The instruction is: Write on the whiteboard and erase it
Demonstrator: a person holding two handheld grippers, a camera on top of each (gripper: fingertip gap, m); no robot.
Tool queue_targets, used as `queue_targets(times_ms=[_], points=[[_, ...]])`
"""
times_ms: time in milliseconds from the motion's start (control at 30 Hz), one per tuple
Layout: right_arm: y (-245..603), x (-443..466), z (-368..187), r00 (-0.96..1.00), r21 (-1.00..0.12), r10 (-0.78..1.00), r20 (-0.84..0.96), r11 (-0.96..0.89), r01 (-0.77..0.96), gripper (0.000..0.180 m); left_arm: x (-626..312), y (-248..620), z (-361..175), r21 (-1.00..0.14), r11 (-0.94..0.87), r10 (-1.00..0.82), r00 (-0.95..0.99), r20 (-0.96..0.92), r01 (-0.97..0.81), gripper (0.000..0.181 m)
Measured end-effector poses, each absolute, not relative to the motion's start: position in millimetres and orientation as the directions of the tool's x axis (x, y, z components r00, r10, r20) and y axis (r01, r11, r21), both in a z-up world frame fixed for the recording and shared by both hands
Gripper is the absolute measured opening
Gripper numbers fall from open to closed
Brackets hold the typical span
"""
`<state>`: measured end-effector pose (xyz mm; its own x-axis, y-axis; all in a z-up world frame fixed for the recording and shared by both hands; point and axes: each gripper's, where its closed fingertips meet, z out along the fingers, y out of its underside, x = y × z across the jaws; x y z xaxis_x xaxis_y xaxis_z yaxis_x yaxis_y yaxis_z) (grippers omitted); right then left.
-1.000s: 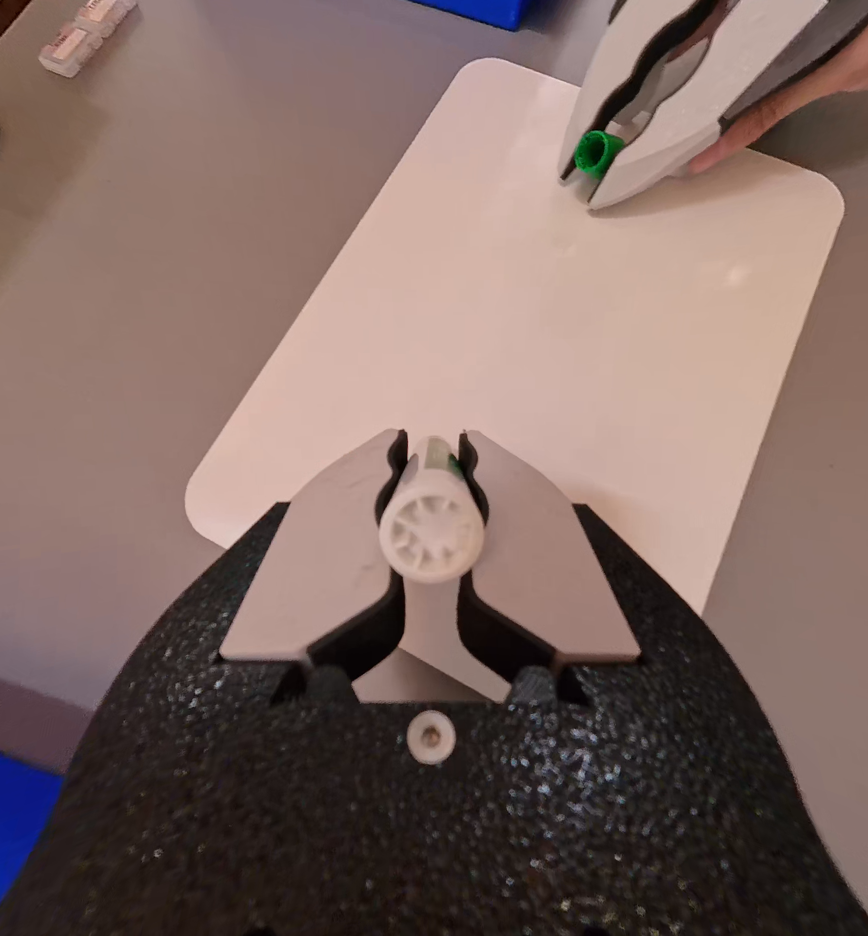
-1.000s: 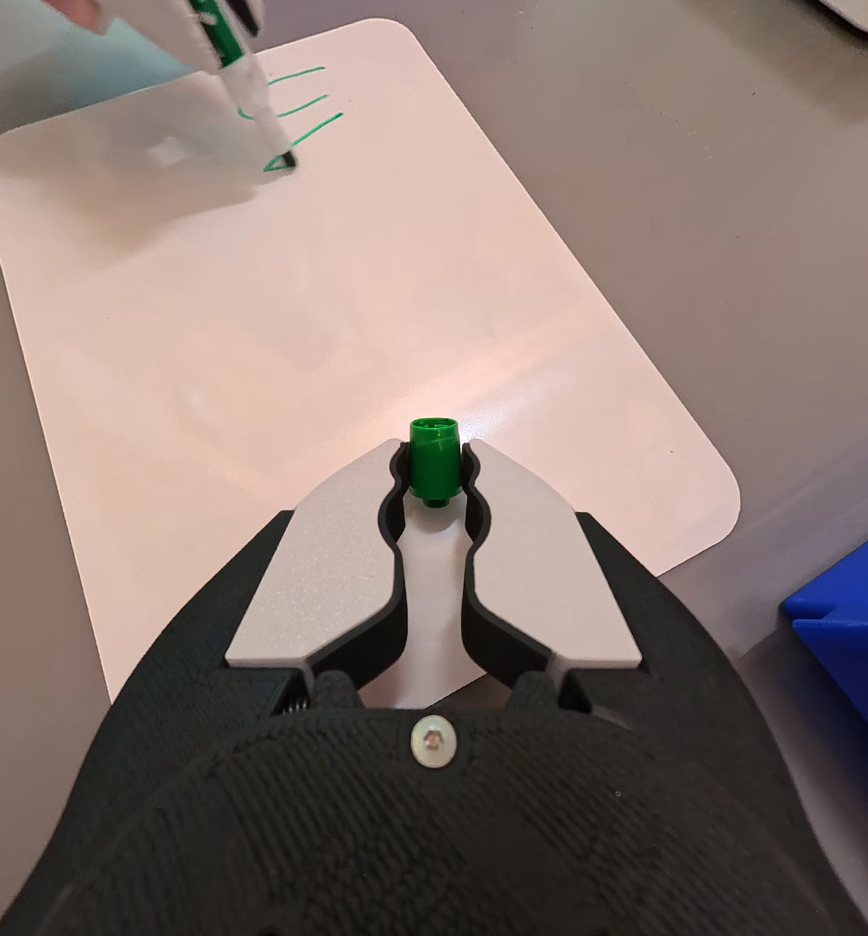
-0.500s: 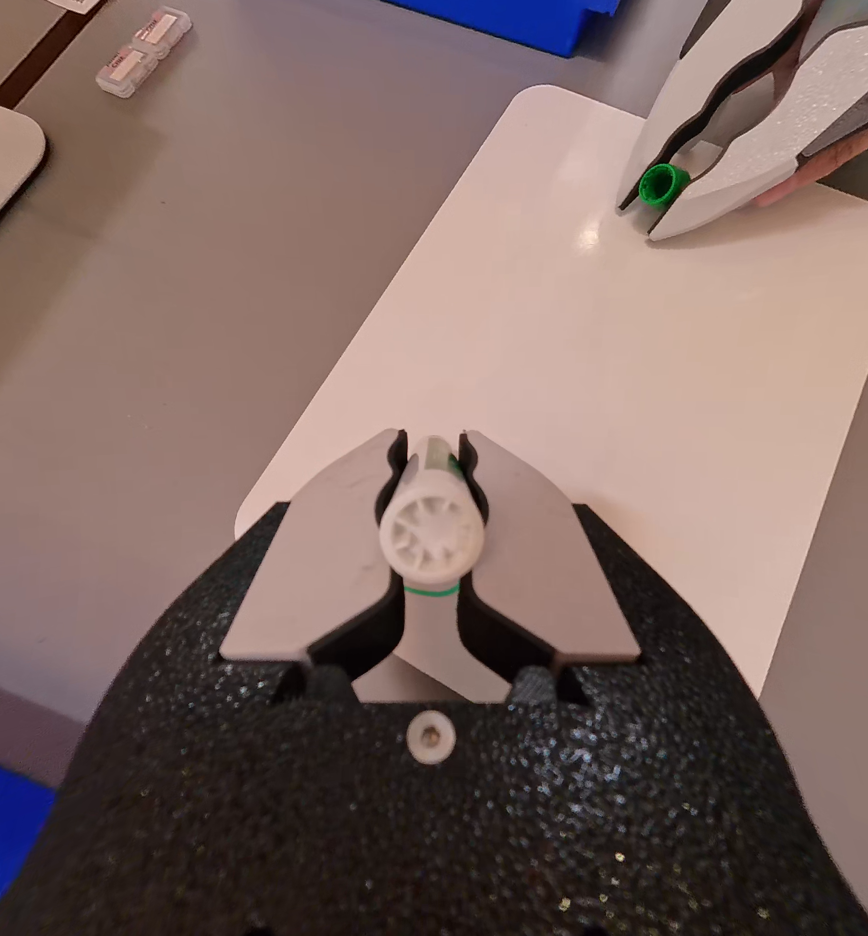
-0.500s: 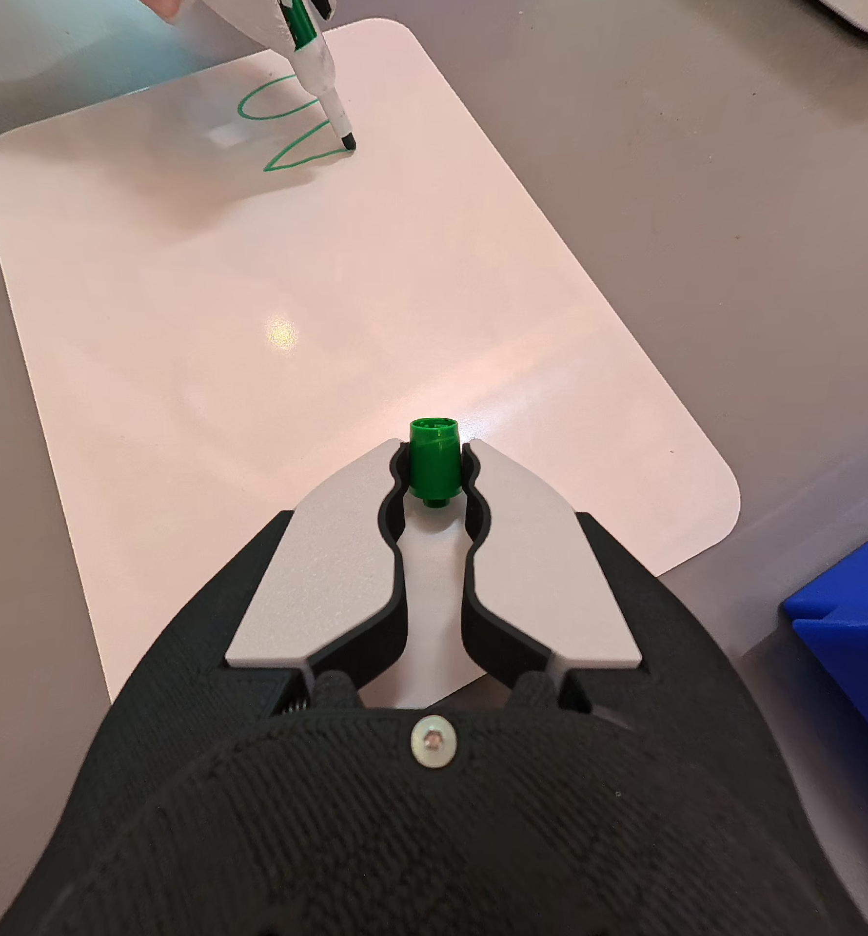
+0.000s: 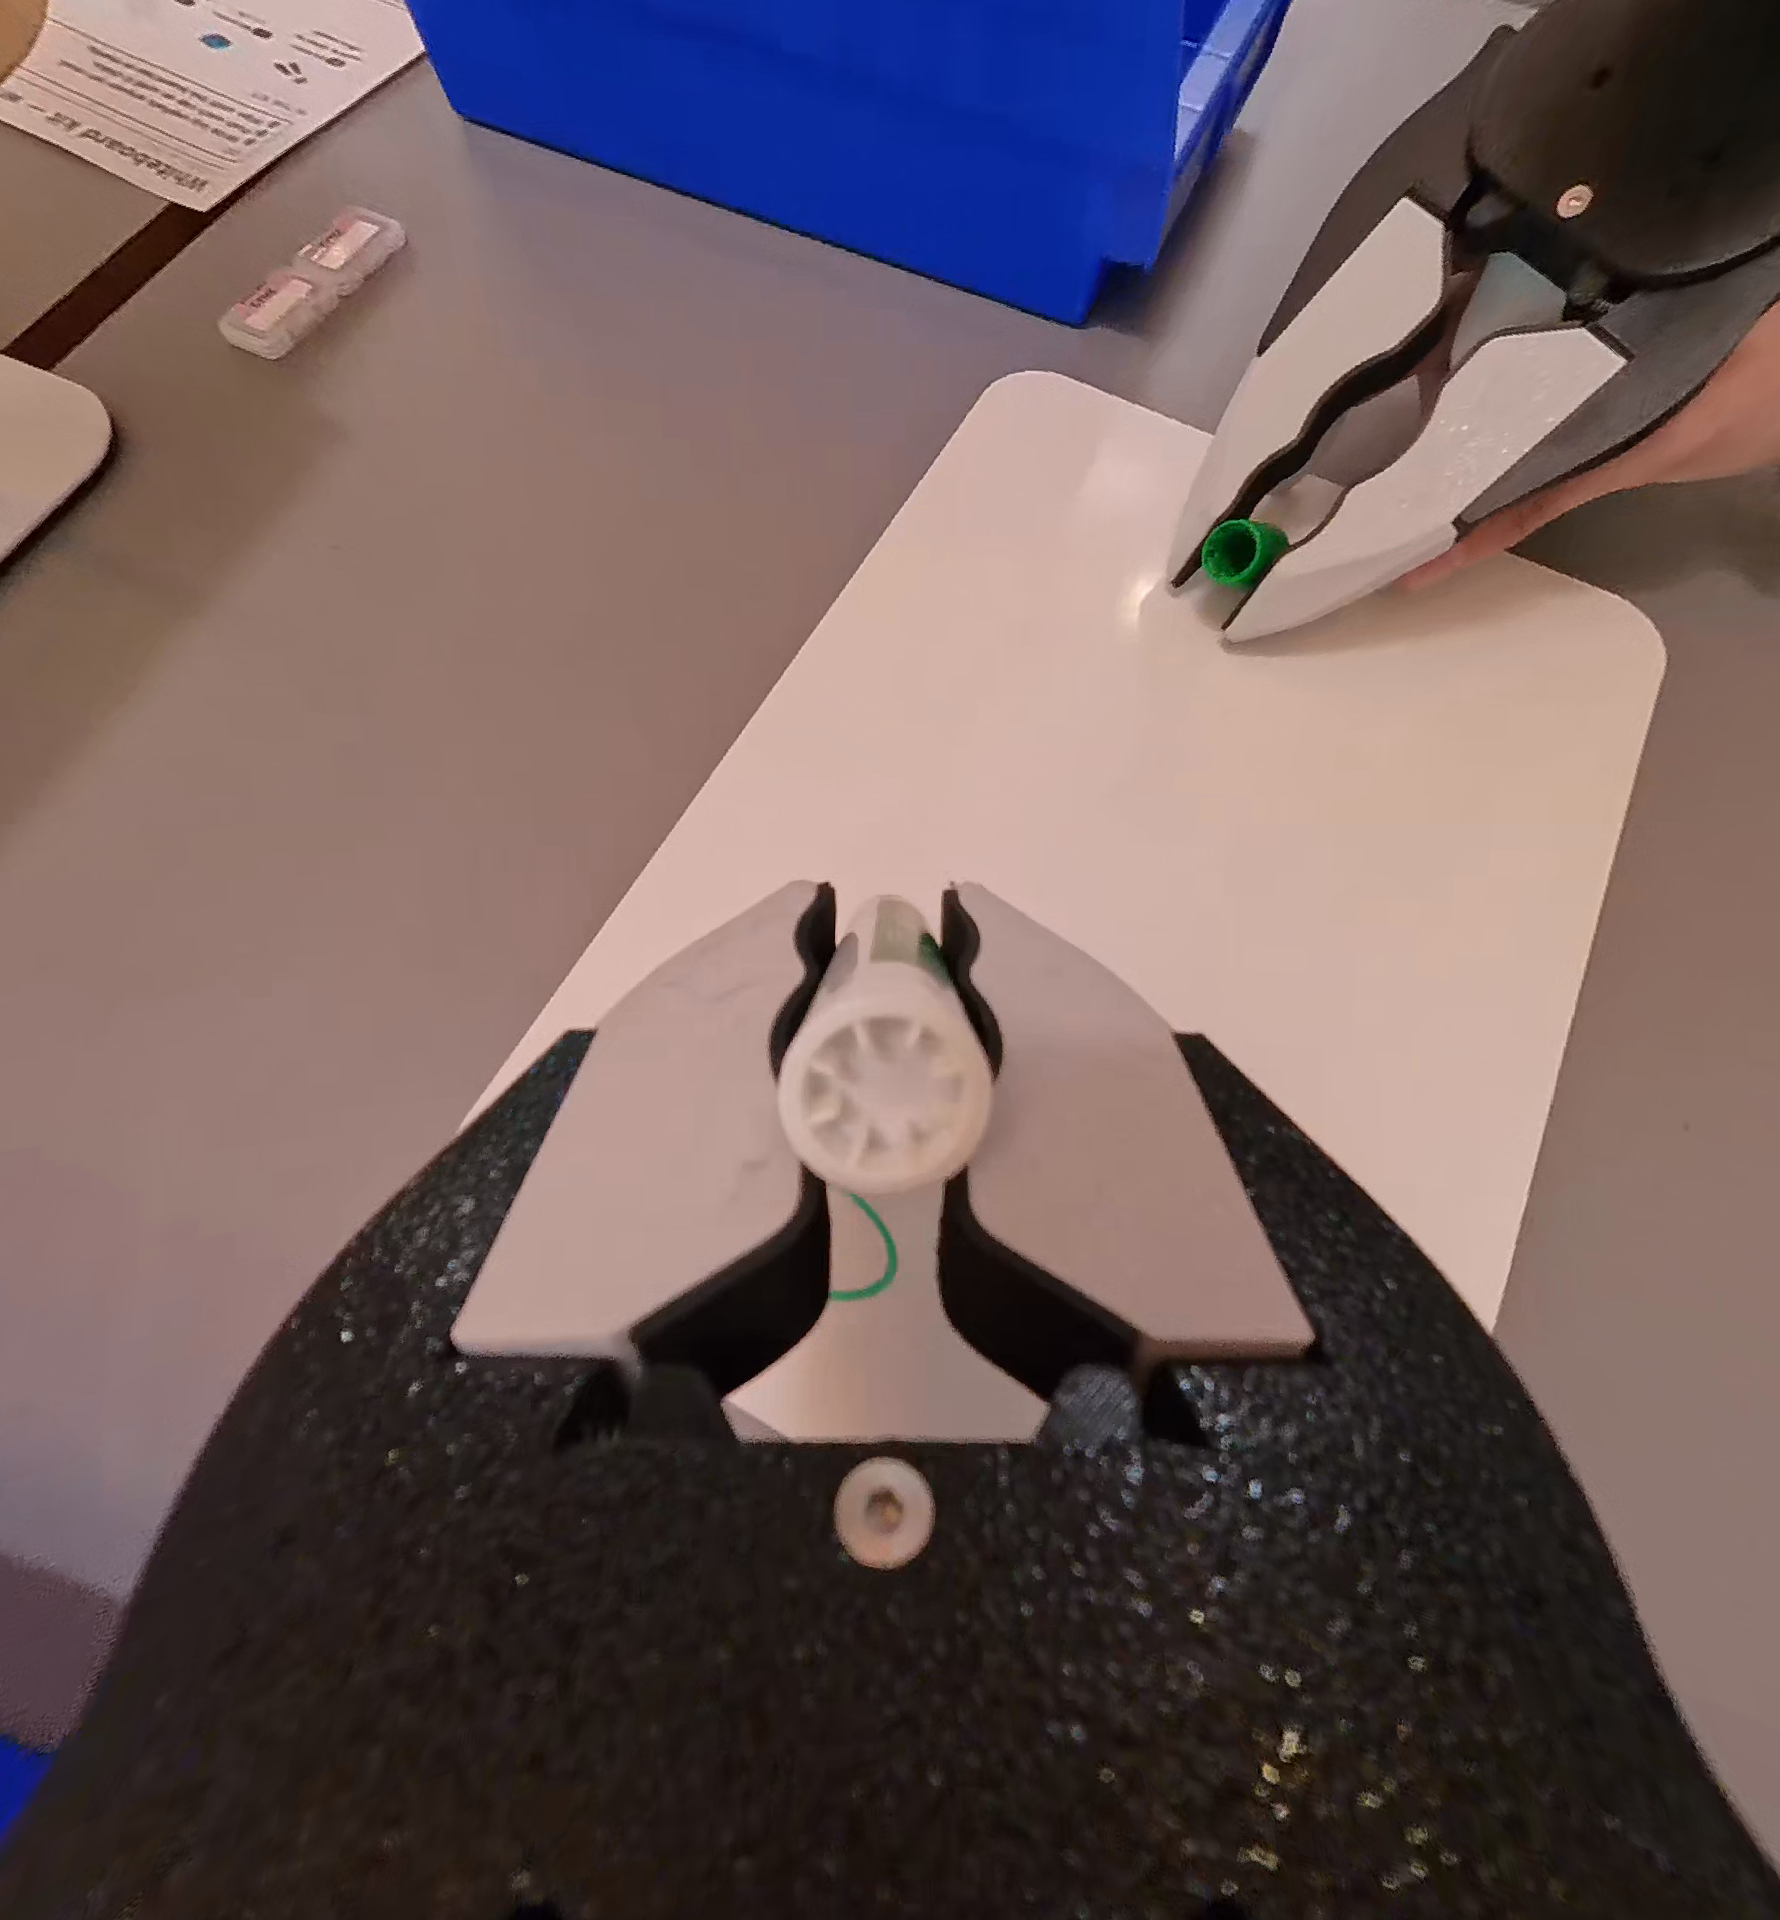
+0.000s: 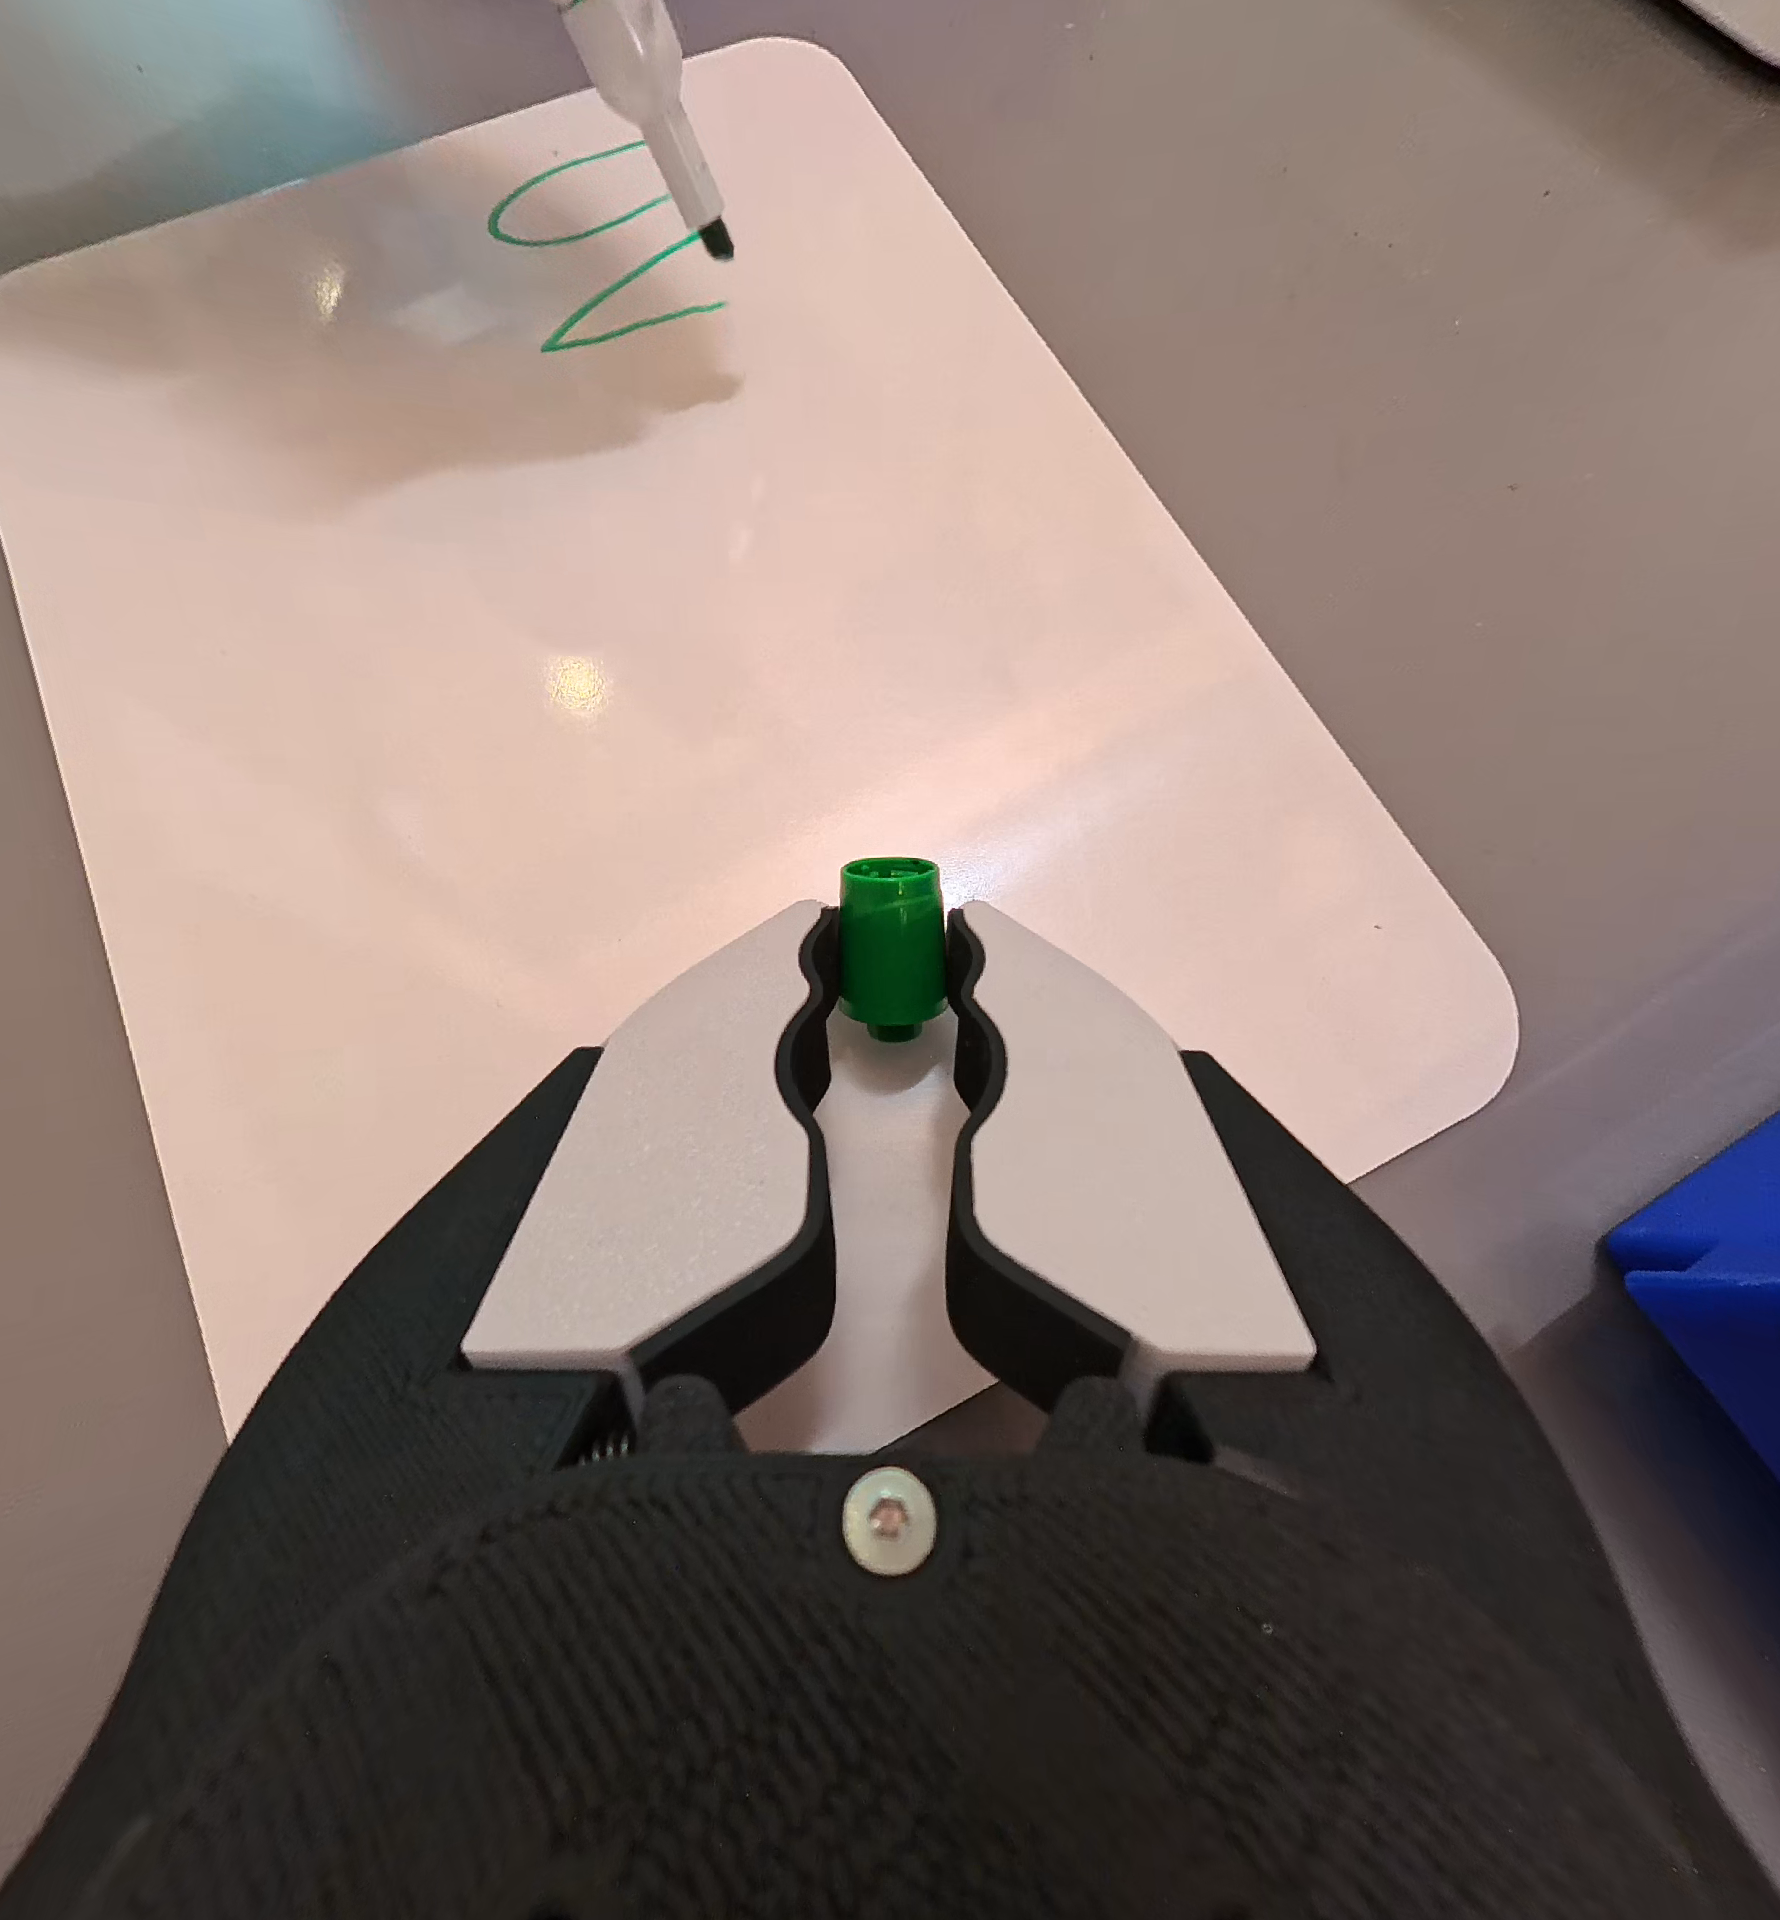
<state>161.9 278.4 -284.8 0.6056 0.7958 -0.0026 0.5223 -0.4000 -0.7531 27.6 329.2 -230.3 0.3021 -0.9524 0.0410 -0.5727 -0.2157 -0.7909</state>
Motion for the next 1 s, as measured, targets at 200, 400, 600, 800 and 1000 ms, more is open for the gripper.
queue_targets(times_ms=[200, 400, 600, 800, 1000], points=[[278, 162, -285, 0.606, -0.753, 0.796, -0.003, -0.4, 0.522, 0.02, 29, 328, -238, -0.783, -0.234, -0.953, 0.296, 0.067, -0.576, 0.019], [278, 162, -285, 0.605, -0.753, 0.796, -0.003, -0.4, 0.522, 0.02, 26, 331, -237, -0.778, -0.238, -0.949, 0.311, 0.058, -0.581, 0.019], [278, 162, -285, 0.605, -0.753, 0.796, -0.003, -0.4, 0.522, 0.02, 24, 331, -242, -0.763, -0.24, -0.947, 0.318, 0.048, -0.6, 0.019], [278, 162, -285, 0.605, -0.753, 0.796, -0.003, -0.4, 0.522, 0.02, 24, 333, -245, -0.752, -0.229, -0.948, 0.318, 0.027, -0.619, 0.019], [278, 162, -285, 0.605, -0.753, 0.796, -0.003, -0.4, 0.522, 0.02, 25, 333, -252, -0.731, -0.213, -0.95, 0.313, 0.0, -0.648, 0.019]])
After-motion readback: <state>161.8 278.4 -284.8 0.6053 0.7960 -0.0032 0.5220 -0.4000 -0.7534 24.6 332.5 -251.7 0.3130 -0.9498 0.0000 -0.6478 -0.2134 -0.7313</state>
